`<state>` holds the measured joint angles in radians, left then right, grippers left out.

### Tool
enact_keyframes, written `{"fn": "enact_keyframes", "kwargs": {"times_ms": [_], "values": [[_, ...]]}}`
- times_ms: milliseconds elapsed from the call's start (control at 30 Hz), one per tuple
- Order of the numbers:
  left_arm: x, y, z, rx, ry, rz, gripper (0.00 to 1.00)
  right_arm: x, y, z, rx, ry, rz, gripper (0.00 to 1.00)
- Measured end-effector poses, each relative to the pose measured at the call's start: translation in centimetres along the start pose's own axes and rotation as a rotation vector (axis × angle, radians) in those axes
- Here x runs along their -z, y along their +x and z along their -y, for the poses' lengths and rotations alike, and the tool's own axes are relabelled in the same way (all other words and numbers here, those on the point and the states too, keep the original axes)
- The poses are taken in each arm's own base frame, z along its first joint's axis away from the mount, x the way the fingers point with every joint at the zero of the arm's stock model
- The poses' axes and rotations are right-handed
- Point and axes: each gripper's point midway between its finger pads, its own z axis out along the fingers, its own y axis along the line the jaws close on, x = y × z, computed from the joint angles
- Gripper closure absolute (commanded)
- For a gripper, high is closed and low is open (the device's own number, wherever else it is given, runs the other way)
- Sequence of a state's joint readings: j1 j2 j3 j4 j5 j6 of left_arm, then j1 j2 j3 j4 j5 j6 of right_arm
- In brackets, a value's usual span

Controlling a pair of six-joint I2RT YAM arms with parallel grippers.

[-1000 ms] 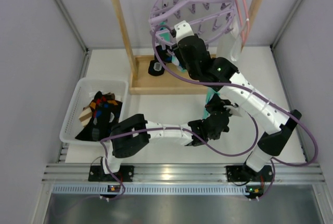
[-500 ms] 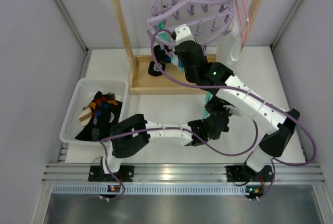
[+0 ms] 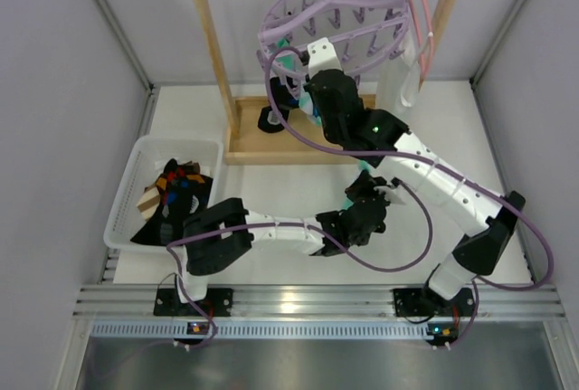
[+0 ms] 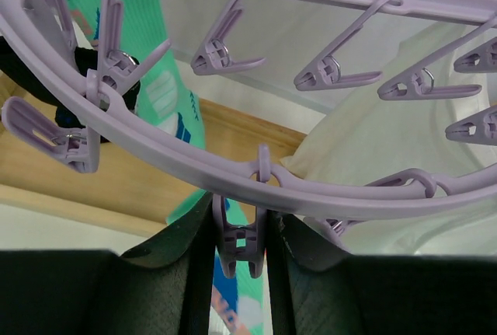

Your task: Remove the socks clipped to the hanger

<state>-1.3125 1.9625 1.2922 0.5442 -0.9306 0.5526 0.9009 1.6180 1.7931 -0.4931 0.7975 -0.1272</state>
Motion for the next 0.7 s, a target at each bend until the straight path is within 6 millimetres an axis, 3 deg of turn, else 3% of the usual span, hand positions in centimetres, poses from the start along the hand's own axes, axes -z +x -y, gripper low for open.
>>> {"fn": "enact_keyframes", "kwargs": {"times_ms": [100, 167, 300, 500, 700], "values": [[0.5, 2.0, -0.6, 0.045, 0.005, -0.032, 1.0, 0.2, -0.1, 0.0, -0.017, -0.012, 0.005, 0.64], [1.1, 3.5, -1.5, 0.097, 0.005, -0.06, 1.0, 0.4, 0.3, 0.1, -0.036, -0.025, 0.003, 0.61], [2.8, 6.6, -5.4, 0.213, -0.024, -0.13, 1.0, 0.8, 1.3, 1.4, -0.085, -0.047, -0.002, 0.3], [5.9, 6.9, -12.4, 0.444, -0.122, -0.166, 1.0, 3.5, 2.5, 4.0, -0.198, -0.087, 0.019, 0.21], [8.8, 8.9, -16.3, 0.54, -0.19, -0.259, 1.0, 7.9, 4.4, 6.5, -0.316, -0.128, 0.072, 0.16]]}}
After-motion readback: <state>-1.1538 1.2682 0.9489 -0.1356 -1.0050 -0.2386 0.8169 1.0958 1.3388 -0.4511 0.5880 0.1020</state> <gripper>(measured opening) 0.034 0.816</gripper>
